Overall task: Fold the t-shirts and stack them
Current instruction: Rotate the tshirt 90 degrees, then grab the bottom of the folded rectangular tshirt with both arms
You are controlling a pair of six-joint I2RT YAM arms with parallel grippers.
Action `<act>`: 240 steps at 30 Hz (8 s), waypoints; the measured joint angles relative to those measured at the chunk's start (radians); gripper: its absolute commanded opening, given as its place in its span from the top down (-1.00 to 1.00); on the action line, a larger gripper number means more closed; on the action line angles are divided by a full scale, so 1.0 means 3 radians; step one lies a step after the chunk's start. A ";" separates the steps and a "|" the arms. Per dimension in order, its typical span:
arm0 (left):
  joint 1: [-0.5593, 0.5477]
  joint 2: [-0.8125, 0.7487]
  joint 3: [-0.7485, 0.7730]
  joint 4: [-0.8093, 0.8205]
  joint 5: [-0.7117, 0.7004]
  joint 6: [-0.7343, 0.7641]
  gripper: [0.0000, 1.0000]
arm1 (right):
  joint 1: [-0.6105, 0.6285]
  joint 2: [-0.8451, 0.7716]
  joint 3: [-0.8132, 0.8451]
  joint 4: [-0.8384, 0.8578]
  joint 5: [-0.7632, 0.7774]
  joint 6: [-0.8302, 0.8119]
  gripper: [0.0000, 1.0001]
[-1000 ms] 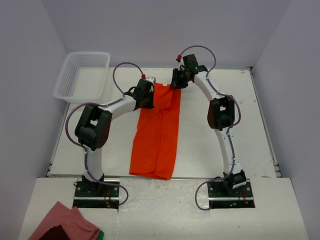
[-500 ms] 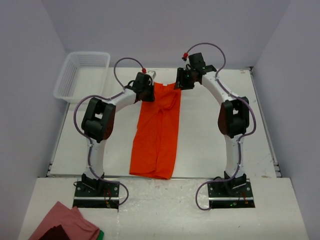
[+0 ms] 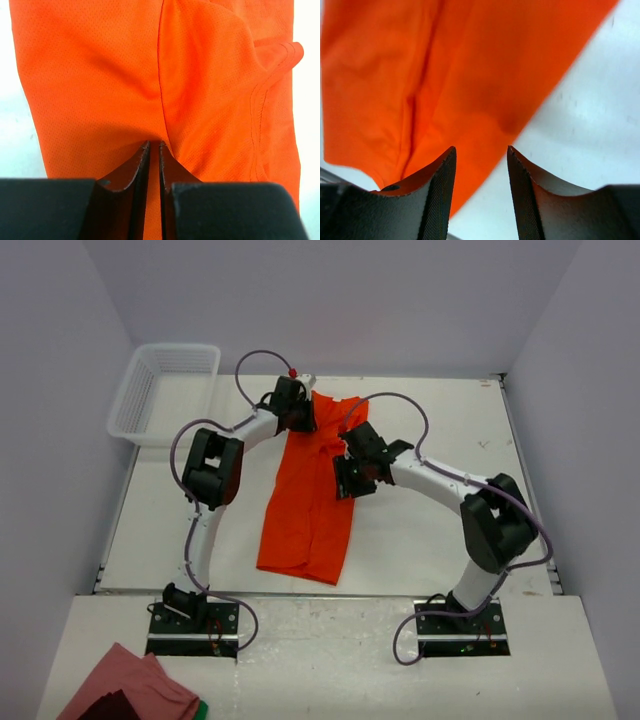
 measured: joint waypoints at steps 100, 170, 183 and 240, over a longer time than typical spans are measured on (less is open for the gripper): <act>-0.1053 -0.3808 -0.4336 0.0163 -0.0694 -0.0755 0.70 | 0.1425 -0.0881 -0.1685 0.0294 0.1298 0.2121 1.00; -0.1985 -0.4672 -0.4651 -0.1002 -0.1868 -0.2126 -0.10 | 0.1264 -0.2028 -0.3243 0.1970 0.0956 0.2951 0.62; -0.1985 -0.4669 -0.4505 -0.1356 -0.2071 -0.2279 -0.28 | 0.1264 -0.1994 -0.3257 0.1958 0.0951 0.2956 1.00; -0.1478 -0.4796 -0.5093 -0.0004 -0.1057 -0.2188 -0.18 | 0.1280 -0.2063 -0.3253 0.1867 0.0956 0.2886 1.00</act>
